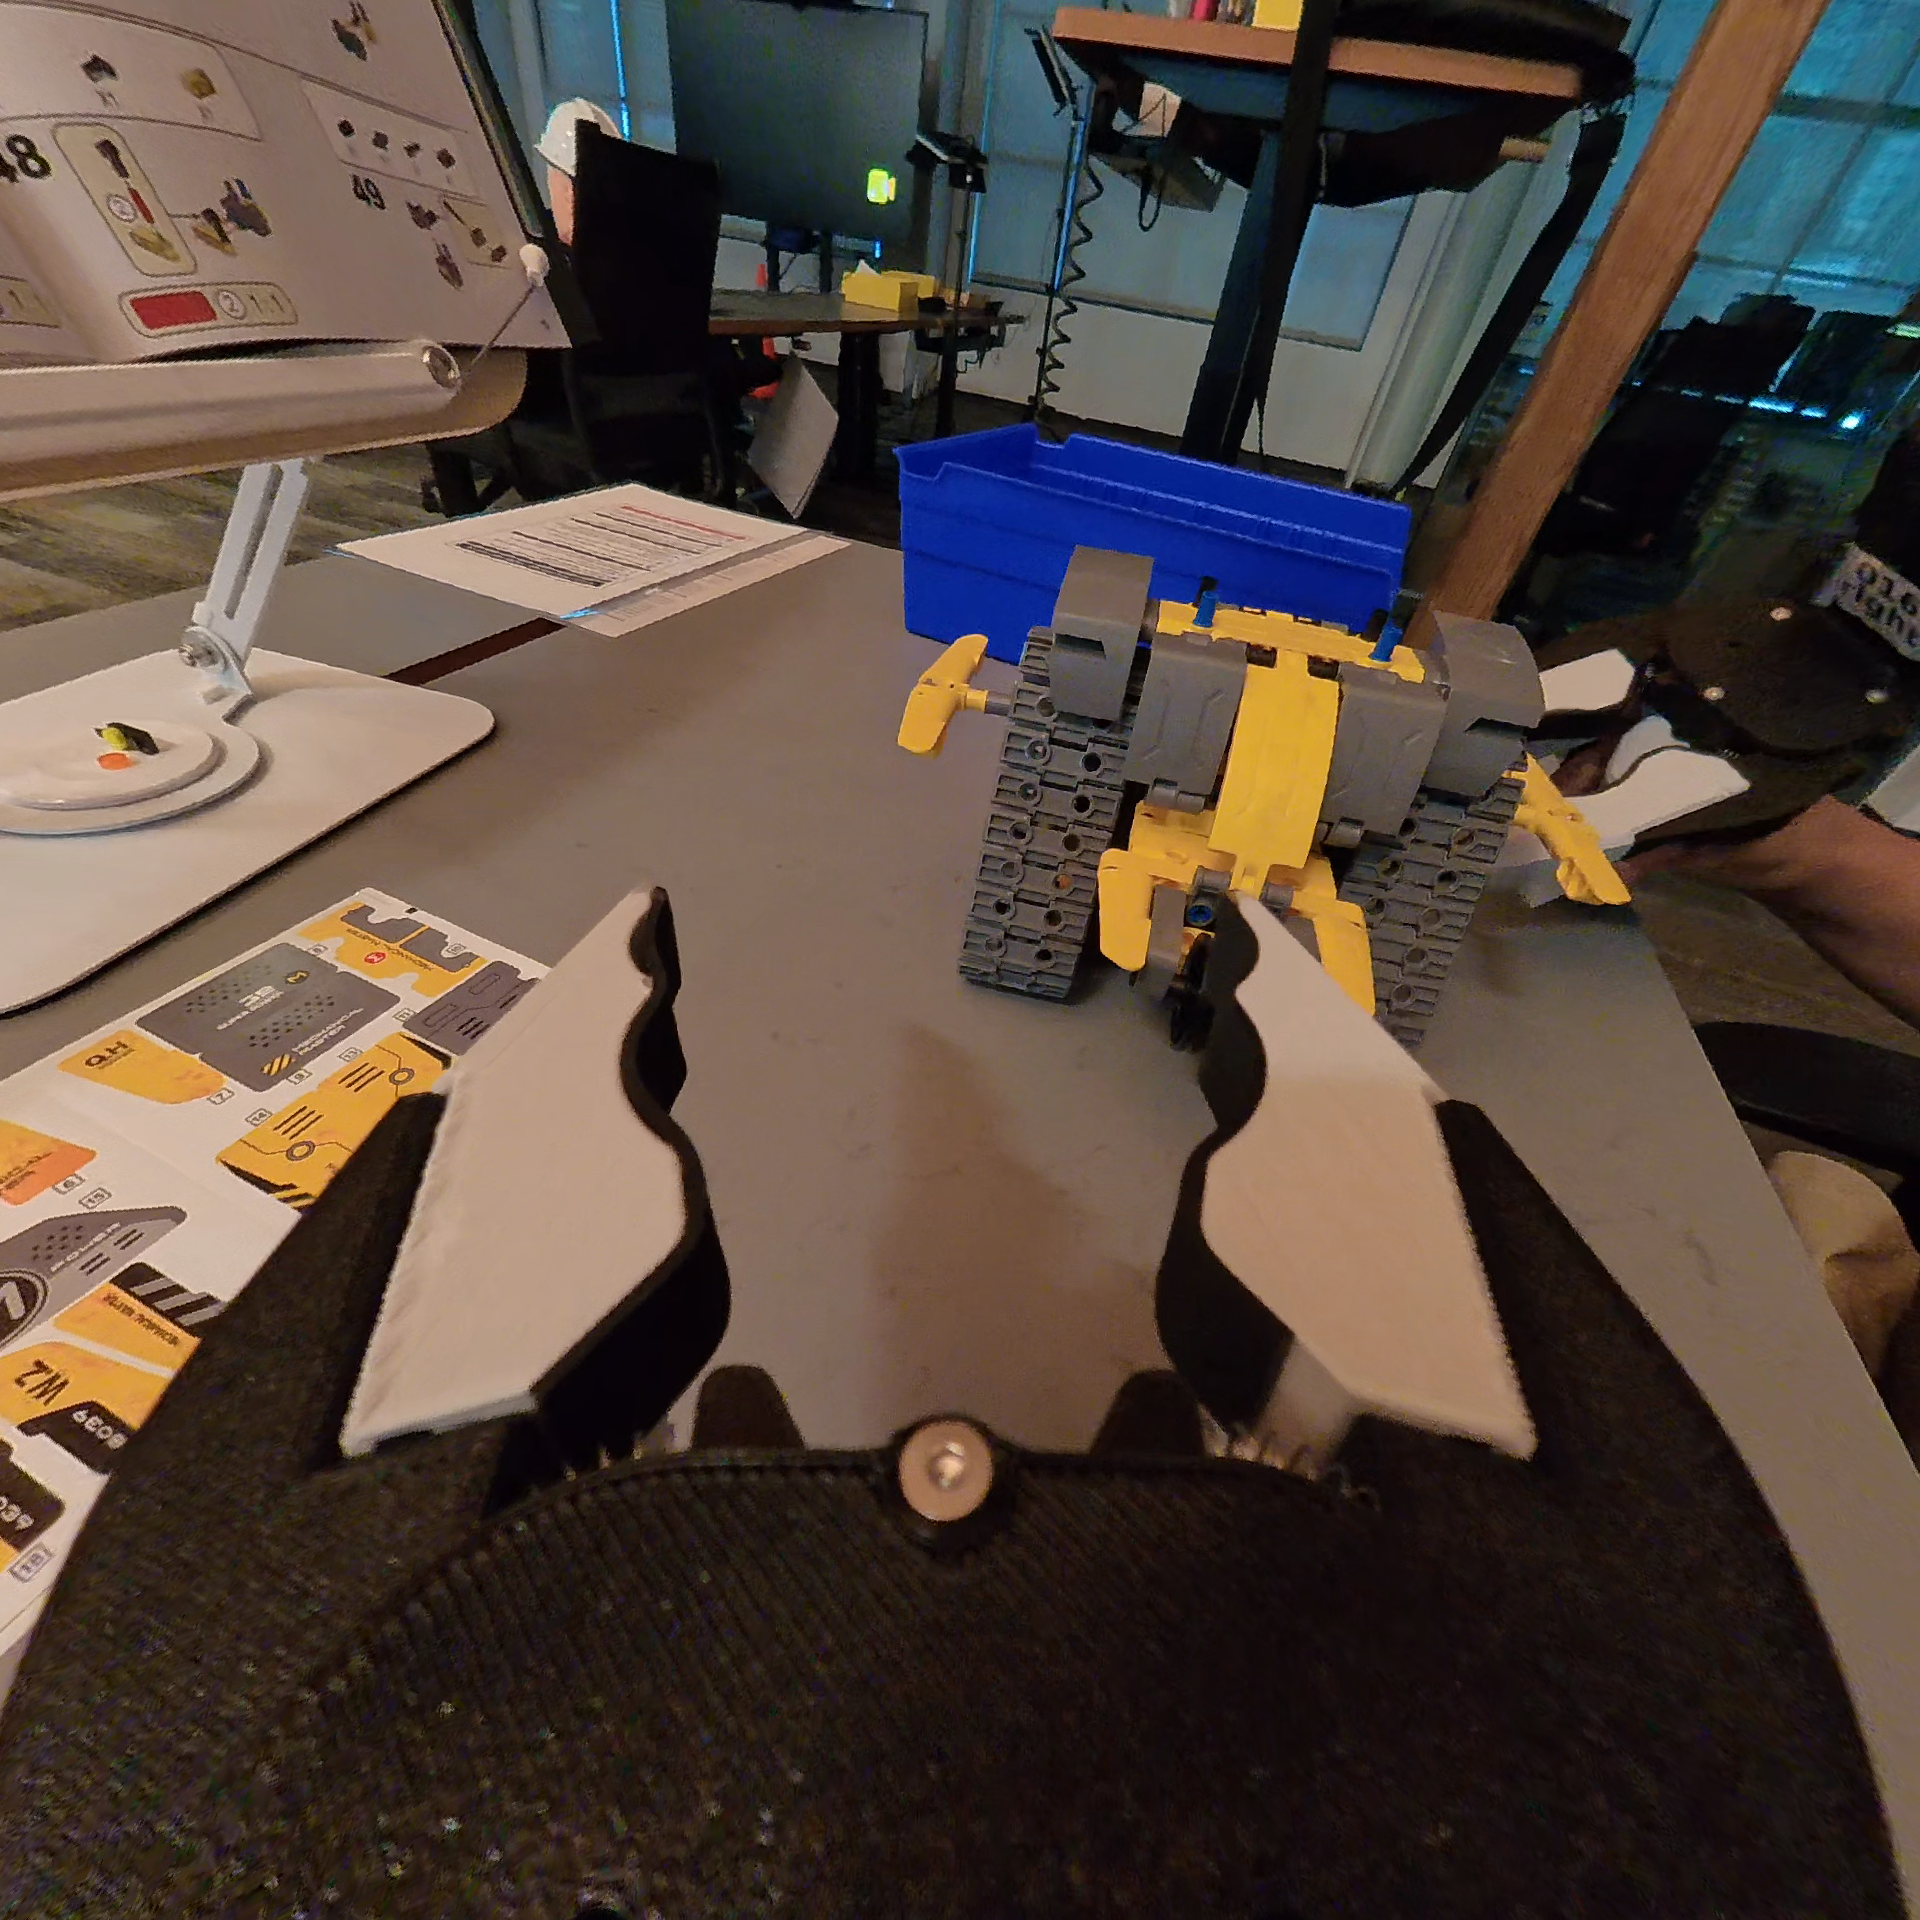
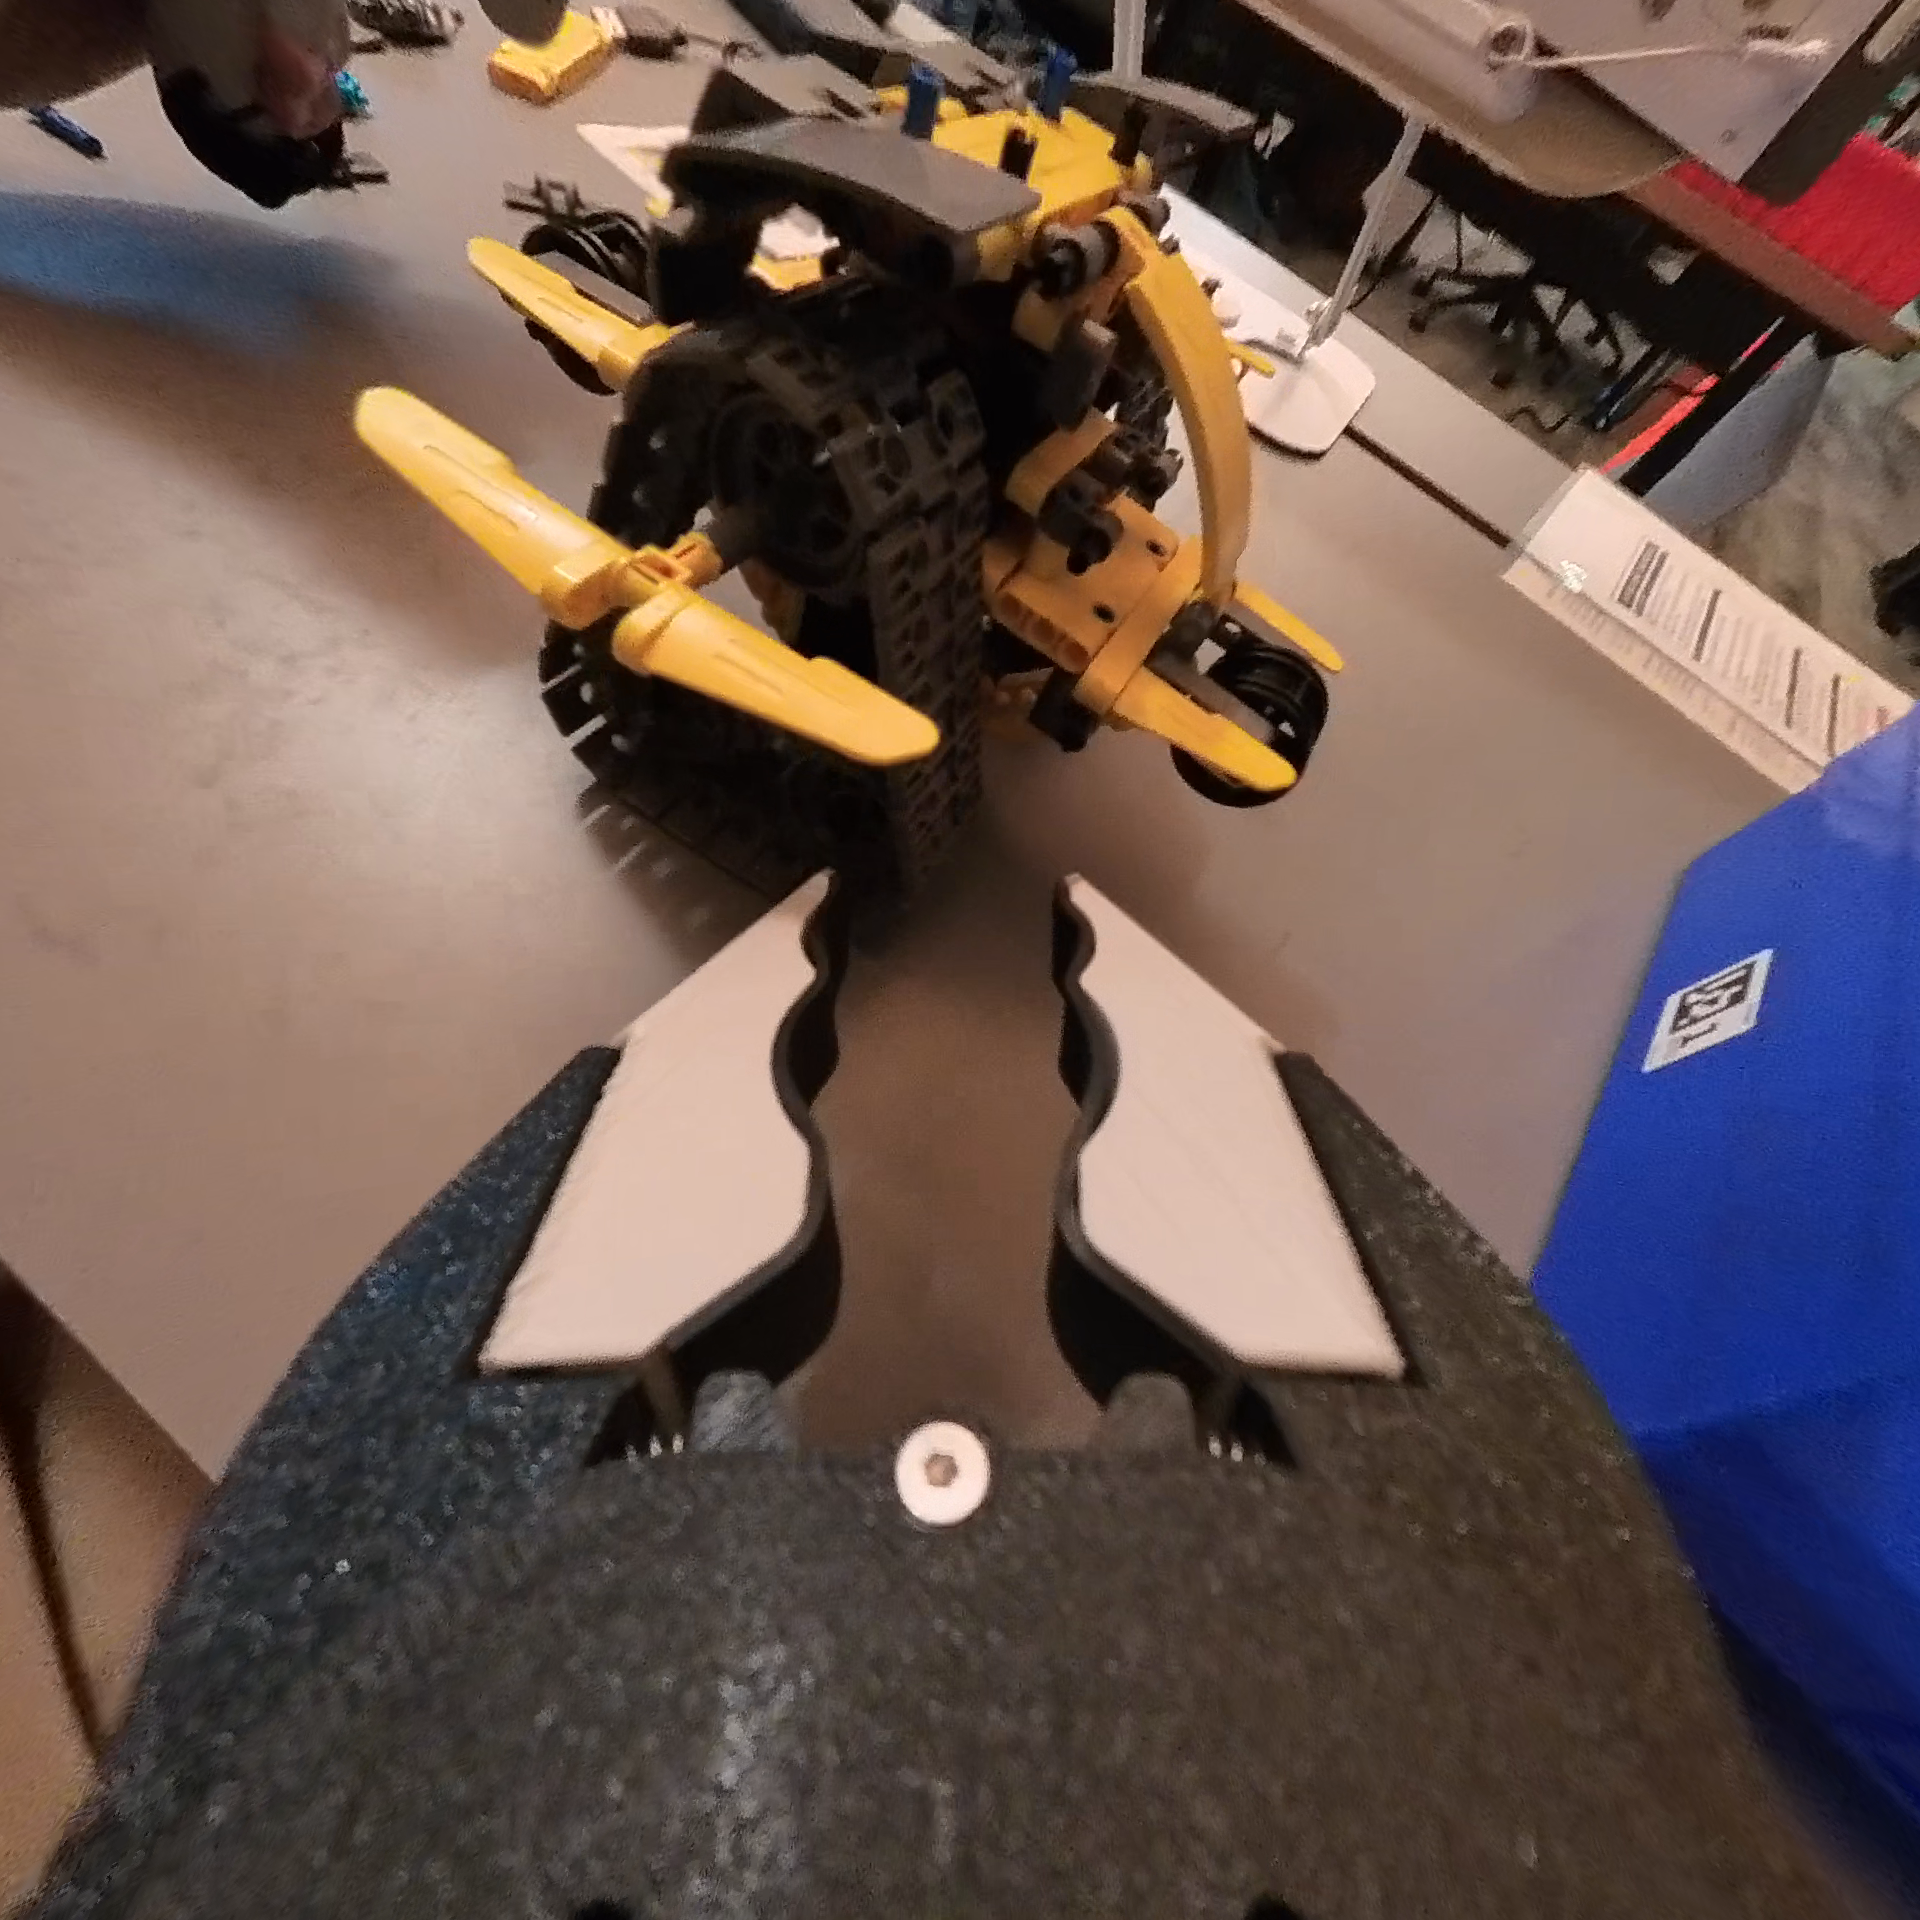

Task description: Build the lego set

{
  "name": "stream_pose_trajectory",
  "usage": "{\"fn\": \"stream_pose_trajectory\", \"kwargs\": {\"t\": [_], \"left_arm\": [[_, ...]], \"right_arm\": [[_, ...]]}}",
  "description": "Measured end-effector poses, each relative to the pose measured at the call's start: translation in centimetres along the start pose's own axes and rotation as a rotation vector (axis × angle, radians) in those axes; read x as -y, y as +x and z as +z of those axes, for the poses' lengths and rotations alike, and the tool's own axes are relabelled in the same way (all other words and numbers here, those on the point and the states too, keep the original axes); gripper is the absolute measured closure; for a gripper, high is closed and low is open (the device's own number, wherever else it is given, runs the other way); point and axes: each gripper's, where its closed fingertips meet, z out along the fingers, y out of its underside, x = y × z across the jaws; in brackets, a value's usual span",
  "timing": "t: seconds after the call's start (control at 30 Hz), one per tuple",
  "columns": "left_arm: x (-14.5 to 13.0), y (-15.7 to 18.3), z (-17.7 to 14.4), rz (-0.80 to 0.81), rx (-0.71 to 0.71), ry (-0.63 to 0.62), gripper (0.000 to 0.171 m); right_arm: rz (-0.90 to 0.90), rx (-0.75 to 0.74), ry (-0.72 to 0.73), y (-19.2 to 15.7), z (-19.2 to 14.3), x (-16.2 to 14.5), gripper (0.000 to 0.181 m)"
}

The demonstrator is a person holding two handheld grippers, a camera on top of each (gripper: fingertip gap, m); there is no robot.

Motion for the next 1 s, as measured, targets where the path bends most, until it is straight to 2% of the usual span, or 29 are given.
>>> {"fn": "stream_pose_trajectory", "kwargs": {"t": [0.13,0.23,0.37,0.43,0.6,0.7,0.77,0.83,0.93,1.0], "left_arm": [[0.0,0.5,0.1,-0.009,-0.031,0.006,0.070],[0.6,2.3,0.1,0.005,-0.124,0.030,0.059],[1.0,4.8,0.0,0.054,-0.236,0.039,0.051],[0.4,5.7,0.1,0.089,-0.262,-0.012,0.052],[-1.4,6.4,1.2,0.217,-0.220,-0.115,0.058],[-2.2,6.3,2.1,0.259,-0.178,-0.151,0.063],[-2.6,6.4,2.5,0.246,-0.173,-0.160,0.067],[-2.9,6.6,2.8,0.202,-0.197,-0.155,0.084],[-3.1,6.8,3.1,0.128,-0.232,-0.146,0.087],[-3.0,6.5,3.2,0.130,-0.212,-0.145,0.081]], "right_arm": [[-0.022,0.015,0.013,-0.4,0.0,0.1,0.144],[-0.026,0.044,0.005,-0.6,0.4,0.1,0.144],[-0.010,0.063,0.062,0.0,0.4,0.8,0.147],[0.009,0.075,0.084,0.2,0.3,1.1,0.147],[0.031,0.072,0.124,0.9,0.5,1.7,0.150],[0.033,-0.057,0.234,2.7,-0.3,3.1,0.152],[0.015,-0.112,0.313,3.2,-1.3,3.9,0.157],[0.007,-0.139,0.344,3.4,-1.7,4.2,0.157],[0.001,-0.155,0.359,3.6,-1.9,4.3,0.157],[0.002,-0.156,0.363,3.7,-1.9,4.4,0.157]]}}
